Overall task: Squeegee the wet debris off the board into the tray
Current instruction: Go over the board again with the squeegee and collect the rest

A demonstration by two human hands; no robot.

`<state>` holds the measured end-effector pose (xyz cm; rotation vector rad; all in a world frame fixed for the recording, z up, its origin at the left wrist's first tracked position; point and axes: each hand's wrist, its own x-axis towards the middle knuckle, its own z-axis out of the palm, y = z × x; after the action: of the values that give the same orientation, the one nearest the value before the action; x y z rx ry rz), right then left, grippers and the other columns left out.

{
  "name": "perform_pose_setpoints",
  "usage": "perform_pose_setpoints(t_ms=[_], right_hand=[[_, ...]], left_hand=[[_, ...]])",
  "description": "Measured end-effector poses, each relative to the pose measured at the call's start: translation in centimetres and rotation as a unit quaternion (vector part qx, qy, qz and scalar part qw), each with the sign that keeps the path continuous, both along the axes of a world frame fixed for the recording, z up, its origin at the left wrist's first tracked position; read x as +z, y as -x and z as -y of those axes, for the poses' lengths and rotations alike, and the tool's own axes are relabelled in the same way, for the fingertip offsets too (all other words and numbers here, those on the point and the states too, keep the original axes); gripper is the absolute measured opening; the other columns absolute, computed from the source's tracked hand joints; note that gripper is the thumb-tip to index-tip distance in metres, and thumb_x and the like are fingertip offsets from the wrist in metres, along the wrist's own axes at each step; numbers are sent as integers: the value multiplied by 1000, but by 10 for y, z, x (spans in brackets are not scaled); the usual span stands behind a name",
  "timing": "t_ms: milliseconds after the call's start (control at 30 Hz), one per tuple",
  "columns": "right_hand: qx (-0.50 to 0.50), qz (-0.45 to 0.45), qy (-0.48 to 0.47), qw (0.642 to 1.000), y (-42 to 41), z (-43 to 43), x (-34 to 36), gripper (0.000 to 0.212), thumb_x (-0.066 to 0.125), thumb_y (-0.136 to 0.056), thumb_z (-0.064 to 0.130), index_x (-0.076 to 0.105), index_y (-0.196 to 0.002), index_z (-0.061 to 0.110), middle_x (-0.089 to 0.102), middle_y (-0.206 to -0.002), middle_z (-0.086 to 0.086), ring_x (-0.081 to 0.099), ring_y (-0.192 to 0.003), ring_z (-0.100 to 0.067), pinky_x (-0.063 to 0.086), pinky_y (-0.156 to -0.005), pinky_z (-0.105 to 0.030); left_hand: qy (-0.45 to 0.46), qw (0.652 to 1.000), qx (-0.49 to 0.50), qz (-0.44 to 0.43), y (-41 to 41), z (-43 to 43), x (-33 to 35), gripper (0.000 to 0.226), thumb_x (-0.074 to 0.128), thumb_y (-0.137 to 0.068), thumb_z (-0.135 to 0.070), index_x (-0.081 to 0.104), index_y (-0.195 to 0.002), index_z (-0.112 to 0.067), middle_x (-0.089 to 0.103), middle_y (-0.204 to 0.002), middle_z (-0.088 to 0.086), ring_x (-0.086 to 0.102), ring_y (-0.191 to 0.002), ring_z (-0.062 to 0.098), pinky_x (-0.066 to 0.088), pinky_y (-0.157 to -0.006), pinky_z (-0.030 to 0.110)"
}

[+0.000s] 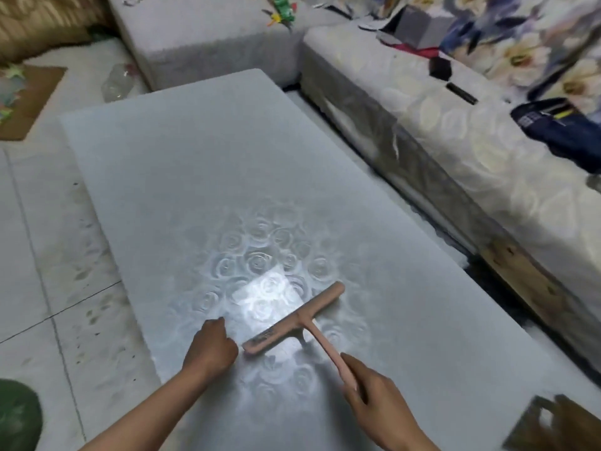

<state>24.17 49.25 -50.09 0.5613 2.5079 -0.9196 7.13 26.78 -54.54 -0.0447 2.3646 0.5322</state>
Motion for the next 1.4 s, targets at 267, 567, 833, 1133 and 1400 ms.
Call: perform_pose_setpoints(t_ms=[267,567,833,1133,1400], right_hand=[[-5,33,-68,997,-189,-126,11,52,33,-99,48,8,-144,52,53,-126,9,55,-115,-13,43,-90,-25],[81,43,-177,980,-244,-154,-16,58,36,-97,49,-1,-141,58,52,-108,7,64,-89,-15,41,-66,-28],[122,-1,-170,978,-233,-171,-20,68,69,-83,38,37,-143,35,61,-83,3,63,-61,-19,30,-50,-26],[24,-12,-140,990,-302,-186,0,42,33,-93,42,40,-135,44,39,-47,5,36,-21,-12,24,-21,-19],[16,-19,-136,990,-284,-142,-30,64,9,-101,41,69,-117,26,20,-61,9,34,-25,-12,15,-36,-19]], left_hand=[[76,983,-165,-9,-119,-89,-9,39,41,-91,-12,49,-128,-7,44,-141,12,44,-128,29,38,-104,35],[172,944,-278,40,-158,-101,-32,27,40,-90,-14,54,-110,-3,33,-136,17,52,-112,32,43,-91,35],[235,924,-288,94,-157,-109,-39,49,41,-88,-15,37,-134,2,2,-154,23,32,-135,37,34,-108,42],[229,924,-266,153,-152,-108,-51,59,40,-90,-8,19,-144,6,-24,-153,24,0,-146,37,16,-116,49],[219,921,-284,152,-148,-95,-58,50,39,-89,-3,27,-137,2,-22,-153,26,9,-145,41,19,-115,51]])
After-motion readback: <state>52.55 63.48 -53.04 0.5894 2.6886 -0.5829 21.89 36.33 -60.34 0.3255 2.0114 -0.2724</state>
